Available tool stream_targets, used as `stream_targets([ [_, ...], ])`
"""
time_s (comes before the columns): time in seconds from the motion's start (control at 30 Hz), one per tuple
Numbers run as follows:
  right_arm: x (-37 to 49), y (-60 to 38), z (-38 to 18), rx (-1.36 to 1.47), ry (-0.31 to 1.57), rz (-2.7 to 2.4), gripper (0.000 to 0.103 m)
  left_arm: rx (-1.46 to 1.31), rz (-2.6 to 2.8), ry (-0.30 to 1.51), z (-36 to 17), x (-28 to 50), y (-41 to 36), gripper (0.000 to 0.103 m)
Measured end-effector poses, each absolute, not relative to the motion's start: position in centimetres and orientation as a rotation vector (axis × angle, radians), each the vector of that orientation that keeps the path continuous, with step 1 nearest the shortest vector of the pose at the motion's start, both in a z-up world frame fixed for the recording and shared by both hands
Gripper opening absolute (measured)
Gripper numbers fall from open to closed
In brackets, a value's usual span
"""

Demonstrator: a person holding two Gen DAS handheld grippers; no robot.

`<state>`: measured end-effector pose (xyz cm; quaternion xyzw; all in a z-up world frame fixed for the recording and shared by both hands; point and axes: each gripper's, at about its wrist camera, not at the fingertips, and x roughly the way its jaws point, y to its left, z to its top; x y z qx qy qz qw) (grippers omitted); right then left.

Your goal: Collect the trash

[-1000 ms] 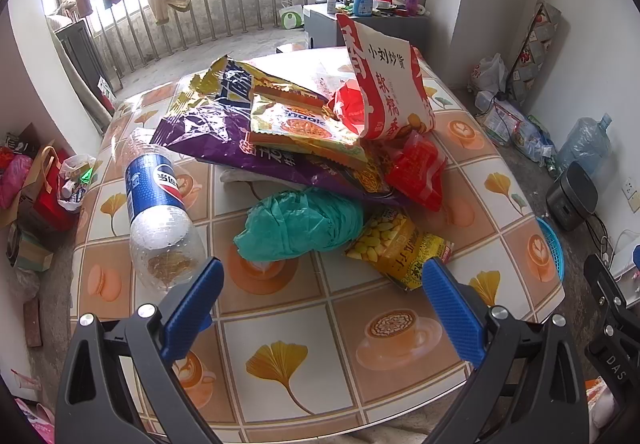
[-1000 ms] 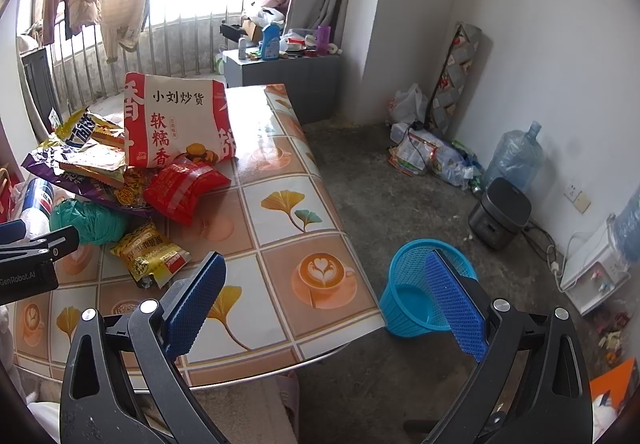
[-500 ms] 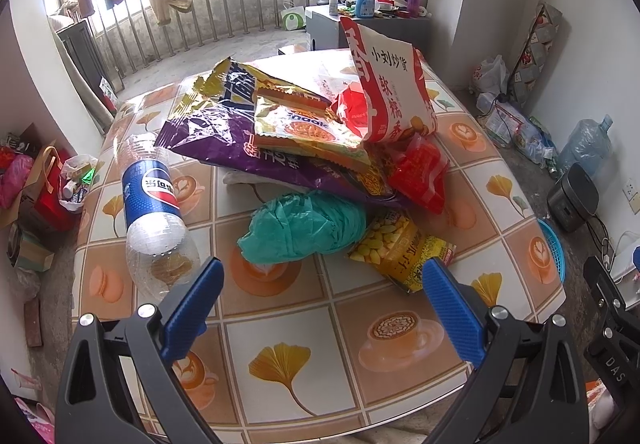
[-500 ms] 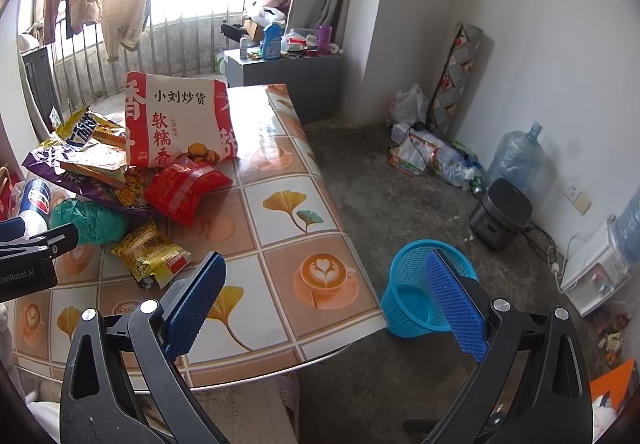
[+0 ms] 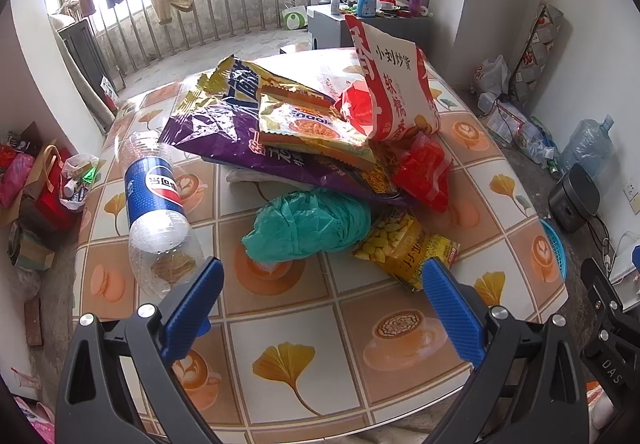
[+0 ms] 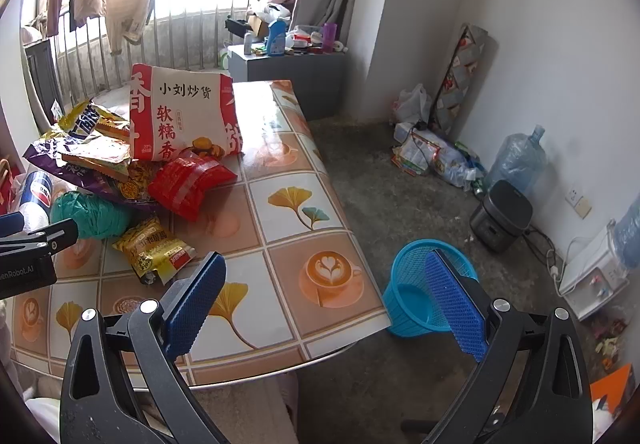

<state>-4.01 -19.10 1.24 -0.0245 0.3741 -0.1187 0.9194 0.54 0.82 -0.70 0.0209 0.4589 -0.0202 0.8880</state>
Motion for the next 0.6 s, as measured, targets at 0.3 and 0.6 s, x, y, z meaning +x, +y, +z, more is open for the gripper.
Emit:
stream_targets([
  [0.3,-3.80,-18.84,1.30,-0.051,0.769,-0.245,0.095,0.043,-0.043,0.956,-0.71,0.46,0.79,0.097],
  [0.6,-3.61,-18.58,1.30,-0.053,0.769,-0.247,0.095,0.042,-0.042,0.957,-0.91,0.40,0.93,0.097],
])
